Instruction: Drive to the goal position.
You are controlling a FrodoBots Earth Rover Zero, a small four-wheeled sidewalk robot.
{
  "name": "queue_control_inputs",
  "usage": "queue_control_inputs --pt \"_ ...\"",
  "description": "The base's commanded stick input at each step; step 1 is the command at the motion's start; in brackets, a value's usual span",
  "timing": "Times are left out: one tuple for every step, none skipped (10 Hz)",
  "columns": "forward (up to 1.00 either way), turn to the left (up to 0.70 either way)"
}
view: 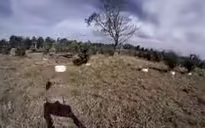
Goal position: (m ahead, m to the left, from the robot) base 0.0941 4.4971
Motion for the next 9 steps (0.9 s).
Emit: queue_control_inputs --pt "0.0 0.45" --pt "0.0 0.45" --pt "0.0 0.45" --pt "0.0 0.45" --pt "0.0 0.45" --pt "0.0 0.45" --pt "0.0 0.45" --pt "0.7 0.27" --pt "0.7 0.27"
